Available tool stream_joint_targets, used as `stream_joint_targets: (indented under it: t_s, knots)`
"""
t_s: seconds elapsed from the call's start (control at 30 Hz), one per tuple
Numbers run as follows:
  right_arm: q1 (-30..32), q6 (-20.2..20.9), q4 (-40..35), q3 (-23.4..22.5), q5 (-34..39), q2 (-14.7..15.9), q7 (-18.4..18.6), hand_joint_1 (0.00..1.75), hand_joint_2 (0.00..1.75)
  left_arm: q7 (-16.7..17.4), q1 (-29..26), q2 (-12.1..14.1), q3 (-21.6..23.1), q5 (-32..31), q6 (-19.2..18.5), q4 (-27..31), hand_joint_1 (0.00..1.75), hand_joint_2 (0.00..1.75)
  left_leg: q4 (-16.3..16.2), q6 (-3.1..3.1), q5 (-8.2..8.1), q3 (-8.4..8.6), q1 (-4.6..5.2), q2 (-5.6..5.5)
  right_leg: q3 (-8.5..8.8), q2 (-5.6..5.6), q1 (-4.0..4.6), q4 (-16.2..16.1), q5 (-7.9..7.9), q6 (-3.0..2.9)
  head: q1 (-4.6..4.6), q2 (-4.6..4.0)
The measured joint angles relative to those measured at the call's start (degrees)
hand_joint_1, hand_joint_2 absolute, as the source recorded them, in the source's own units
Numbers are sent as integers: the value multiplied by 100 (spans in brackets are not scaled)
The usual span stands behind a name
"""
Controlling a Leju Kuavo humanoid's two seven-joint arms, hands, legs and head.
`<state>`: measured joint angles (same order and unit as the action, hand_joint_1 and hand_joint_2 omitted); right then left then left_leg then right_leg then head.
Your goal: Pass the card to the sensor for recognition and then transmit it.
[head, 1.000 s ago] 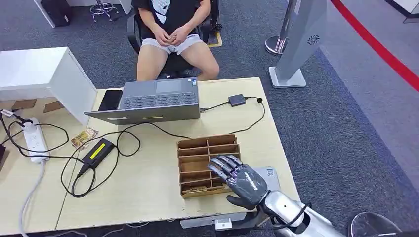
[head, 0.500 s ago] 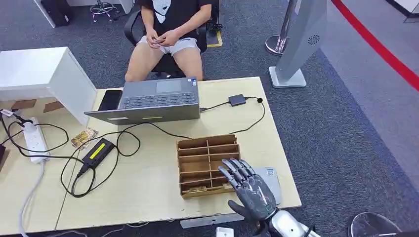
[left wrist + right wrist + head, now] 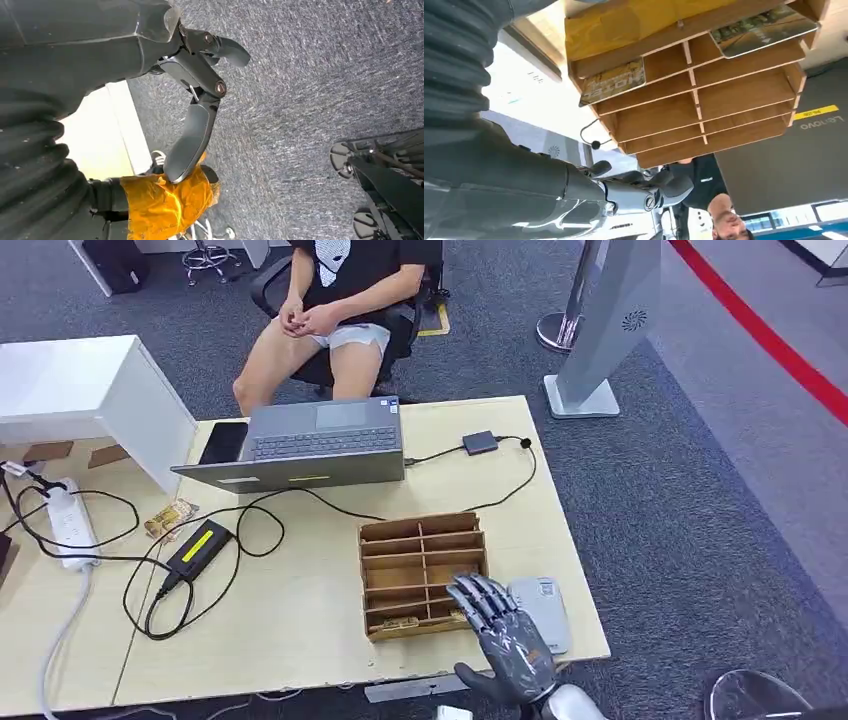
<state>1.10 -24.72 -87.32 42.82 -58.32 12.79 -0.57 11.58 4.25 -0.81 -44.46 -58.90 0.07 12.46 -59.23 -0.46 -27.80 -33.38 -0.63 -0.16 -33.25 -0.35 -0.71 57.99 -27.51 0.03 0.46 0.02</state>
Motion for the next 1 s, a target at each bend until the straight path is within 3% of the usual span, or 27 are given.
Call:
stream_joint_targets:
  t_s: [0.53, 1.0]
  knots:
    - [-73, -564, 551, -177, -1344, -210, 525, 0, 175, 26, 37, -2, -44, -173, -17, 0, 0, 175, 0, 0, 0, 0, 0, 1, 1, 0, 0, 0, 0, 0, 0, -2]
    - [-102, -605, 861, -269, -1473, -280, 592, 0, 175, 26, 57, -2, -87, -190, -17, 0, 0, 175, 1, 0, 0, 0, -1, 0, 0, 0, 1, 1, 0, 0, 0, -2]
